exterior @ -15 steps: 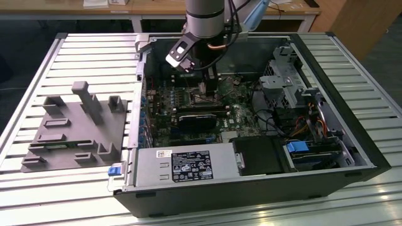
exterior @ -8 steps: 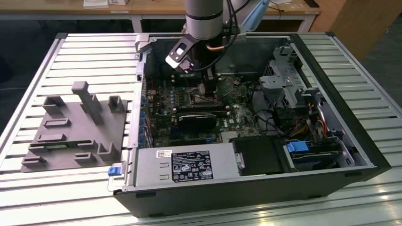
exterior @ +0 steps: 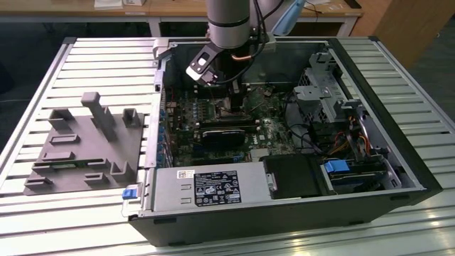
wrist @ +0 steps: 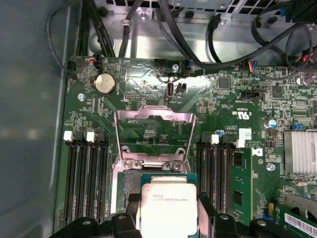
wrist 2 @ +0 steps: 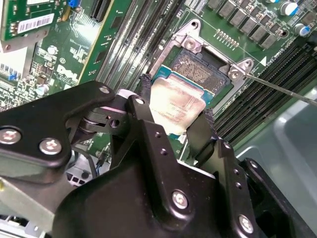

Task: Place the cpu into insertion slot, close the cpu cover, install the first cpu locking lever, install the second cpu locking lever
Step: 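Place the cpu into insertion slot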

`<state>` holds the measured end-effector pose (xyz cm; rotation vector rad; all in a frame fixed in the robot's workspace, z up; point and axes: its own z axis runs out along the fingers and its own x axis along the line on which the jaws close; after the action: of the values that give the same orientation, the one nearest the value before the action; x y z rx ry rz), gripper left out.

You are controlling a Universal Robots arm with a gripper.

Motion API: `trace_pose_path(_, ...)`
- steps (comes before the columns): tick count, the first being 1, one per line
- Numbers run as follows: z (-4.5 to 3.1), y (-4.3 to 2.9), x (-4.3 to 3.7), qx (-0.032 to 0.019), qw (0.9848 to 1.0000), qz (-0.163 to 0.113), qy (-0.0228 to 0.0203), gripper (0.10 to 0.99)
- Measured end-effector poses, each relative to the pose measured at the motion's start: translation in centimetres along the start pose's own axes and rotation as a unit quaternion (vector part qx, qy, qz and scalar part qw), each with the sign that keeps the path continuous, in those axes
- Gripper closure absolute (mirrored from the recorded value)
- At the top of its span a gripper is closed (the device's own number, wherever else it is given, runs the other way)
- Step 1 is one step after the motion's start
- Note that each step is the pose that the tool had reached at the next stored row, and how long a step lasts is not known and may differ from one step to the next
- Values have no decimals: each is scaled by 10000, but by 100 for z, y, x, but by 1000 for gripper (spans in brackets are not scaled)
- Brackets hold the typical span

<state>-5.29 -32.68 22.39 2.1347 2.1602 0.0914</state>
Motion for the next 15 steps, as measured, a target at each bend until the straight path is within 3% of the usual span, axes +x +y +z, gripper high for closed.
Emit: trace_pose_path(15, 120, -35, 61, -1, 10000, -1, -7, 549)
